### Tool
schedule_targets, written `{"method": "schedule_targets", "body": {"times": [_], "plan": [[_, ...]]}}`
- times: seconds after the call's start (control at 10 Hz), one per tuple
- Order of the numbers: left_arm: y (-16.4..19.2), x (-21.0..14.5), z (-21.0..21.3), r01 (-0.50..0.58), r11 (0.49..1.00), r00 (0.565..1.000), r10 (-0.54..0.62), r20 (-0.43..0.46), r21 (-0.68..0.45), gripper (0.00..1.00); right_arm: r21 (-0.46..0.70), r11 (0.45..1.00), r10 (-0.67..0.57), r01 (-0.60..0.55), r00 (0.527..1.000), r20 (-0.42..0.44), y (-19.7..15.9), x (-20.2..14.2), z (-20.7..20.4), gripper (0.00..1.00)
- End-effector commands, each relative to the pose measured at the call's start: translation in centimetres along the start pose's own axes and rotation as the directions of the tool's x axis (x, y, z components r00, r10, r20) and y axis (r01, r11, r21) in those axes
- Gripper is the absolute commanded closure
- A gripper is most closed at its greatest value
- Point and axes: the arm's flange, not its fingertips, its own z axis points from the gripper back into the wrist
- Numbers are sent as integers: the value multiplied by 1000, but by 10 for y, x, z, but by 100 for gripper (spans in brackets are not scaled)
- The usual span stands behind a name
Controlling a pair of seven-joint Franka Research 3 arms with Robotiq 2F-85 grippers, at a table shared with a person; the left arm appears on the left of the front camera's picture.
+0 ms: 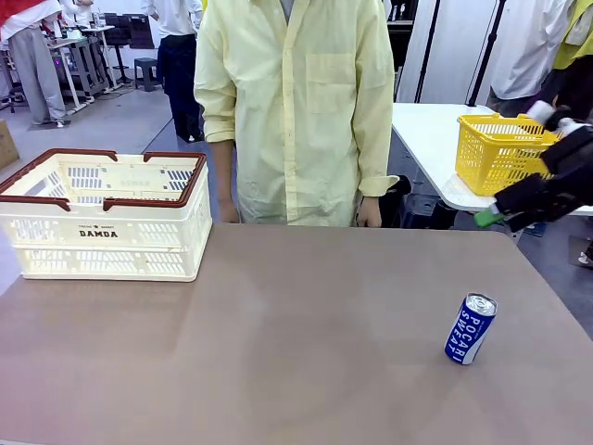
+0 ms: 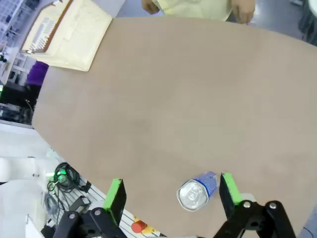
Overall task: Place the drinks into the Shopping basket.
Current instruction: Pick up one drink and place it into the Shopping basket.
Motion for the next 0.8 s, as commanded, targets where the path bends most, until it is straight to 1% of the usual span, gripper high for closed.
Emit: {"method": "schedule_targets", "body": {"times": [0.0,0.1,0.2,0.3,0.4,0.5,0.6,0.7], "plan": [[-2,0,2,-6,1000,1000,6,-5,-9,0,-5,999,48,-48,999,-14,19,7,-17,0],[-2,0,2,-6,1000,1000,6,-5,-9,0,-5,999,48,-48,999,-14,19,7,-17,0],[-2,0,2,-6,1000,1000,6,-5,-9,0,-1,1000,16,-16,1000,-12,7,2,-6,0],[-2,0,2,-6,1000,1000,6,-5,-9,0,-68,998,-26,12,977,-211,4,-3,-20,0],[-2,0,2,-6,1000,1000,6,-5,-9,0,-132,990,-87,51,954,-287,3,-7,-26,0],[-2,0,2,-6,1000,1000,6,-5,-9,0,-197,979,-118,61,949,-292,3,-15,-31,0],[-2,0,2,-6,1000,1000,6,-5,-9,0,-263,963,-142,57,938,-317,3,-25,-42,0],[-2,0,2,-6,1000,1000,6,-5,-9,0,-352,934,-184,65,931,-316,4,-34,-53,0]]}}
